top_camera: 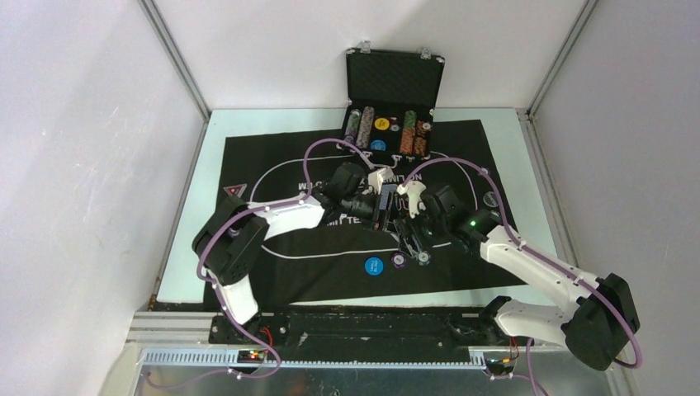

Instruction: Distribute texas hold em gaming equipment

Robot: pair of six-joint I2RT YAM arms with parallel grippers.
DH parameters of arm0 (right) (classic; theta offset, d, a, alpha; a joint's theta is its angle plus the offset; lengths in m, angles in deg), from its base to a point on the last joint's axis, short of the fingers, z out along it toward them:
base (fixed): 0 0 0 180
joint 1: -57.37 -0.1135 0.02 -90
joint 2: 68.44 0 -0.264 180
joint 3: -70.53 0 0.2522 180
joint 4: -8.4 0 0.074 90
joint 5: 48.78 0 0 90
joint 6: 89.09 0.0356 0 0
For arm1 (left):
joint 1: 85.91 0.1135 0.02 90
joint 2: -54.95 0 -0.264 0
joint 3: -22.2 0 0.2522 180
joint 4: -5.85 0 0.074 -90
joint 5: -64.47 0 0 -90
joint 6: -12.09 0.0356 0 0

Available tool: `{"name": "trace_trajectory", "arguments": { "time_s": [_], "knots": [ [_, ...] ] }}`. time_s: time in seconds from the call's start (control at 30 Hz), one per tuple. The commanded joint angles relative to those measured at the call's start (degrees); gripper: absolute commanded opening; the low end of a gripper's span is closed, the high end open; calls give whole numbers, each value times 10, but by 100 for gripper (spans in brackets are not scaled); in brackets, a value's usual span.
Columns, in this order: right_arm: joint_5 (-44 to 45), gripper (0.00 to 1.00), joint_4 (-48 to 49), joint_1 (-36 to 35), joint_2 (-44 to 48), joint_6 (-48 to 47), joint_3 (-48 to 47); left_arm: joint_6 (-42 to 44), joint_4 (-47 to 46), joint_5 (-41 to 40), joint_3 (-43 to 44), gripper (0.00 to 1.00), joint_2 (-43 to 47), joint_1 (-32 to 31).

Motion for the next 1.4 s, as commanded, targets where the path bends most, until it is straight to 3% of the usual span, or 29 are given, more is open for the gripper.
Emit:
{"name": "trace_trajectory", "arguments": {
  "time_s": [0.0, 0.5, 0.83, 1.07, 1.37],
  "knots": [
    [-7, 0, 37, -2, 26, -5, -7, 46, 43, -29, 13, 89, 20, -1],
    [-6, 0, 37, -2, 28, -4, -6, 72, 88, -59, 16, 75, 54, 9],
    [-5, 0, 35, -2, 26, -3, -6, 80, 99, -63, 41, 57, 60, 10],
    [-2, 0, 36, -2, 24, -3, -7, 95, 121, -76, 49, 54, 73, 10],
    [0, 0, 36, -1, 23, -2, -6, 112, 150, -106, 64, 42, 81, 9]
  ]
}}
